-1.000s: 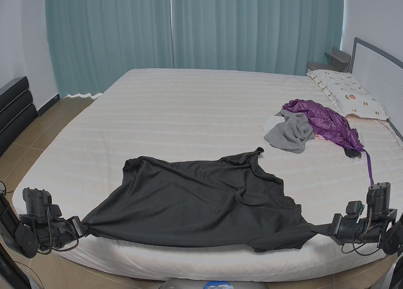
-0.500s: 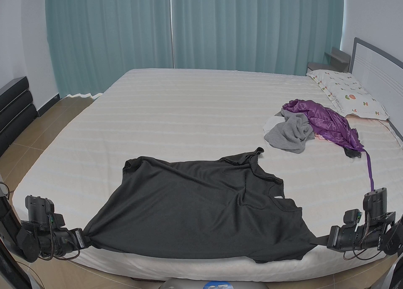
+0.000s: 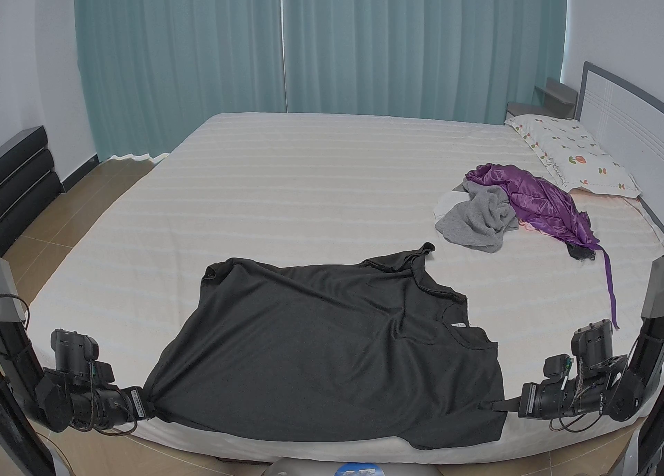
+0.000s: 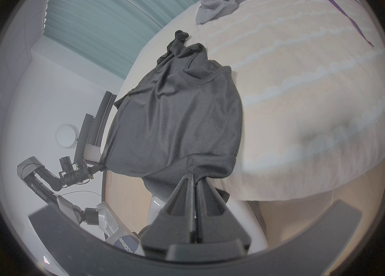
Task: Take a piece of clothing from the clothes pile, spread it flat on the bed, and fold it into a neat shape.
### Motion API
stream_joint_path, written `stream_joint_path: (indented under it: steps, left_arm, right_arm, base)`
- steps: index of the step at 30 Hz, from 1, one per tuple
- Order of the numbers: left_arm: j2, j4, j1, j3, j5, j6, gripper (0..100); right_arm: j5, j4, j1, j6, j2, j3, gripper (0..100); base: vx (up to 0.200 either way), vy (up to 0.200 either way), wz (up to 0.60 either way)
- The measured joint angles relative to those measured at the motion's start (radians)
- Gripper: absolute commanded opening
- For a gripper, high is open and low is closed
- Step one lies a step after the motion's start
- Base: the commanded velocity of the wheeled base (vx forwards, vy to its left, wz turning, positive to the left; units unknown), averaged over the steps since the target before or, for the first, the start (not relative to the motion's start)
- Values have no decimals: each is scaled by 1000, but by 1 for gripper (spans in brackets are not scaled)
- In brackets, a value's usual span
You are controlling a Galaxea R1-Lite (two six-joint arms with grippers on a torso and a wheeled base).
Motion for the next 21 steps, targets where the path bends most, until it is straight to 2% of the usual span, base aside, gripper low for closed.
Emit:
stream_joint_path:
  steps: [3,4,8,14,21]
  left_arm:
    - [12,1,-1,0,-5,1,0]
    - [16,2,-2,0,-6,1,100]
    - [24,6,-11,2,-9,-2,100]
    - [29,0,-20,4,-10,-5,100]
    - [26,-7,-20,0,-10,-10,100]
  right_arm:
    - [-1,-46,5,3,50,0,100]
    - [0,-55,7,4,63,0,100]
    - [0,-76,3,8,90,0,100]
    - [-16,-208,-19,39,111,0,100]
    - [-79,-385,-31,77,199,0,100]
  base:
    - [0,0,0]
    - [0,0,0]
    - [0,0,0]
    - [0,0,0]
    - [0,0,0]
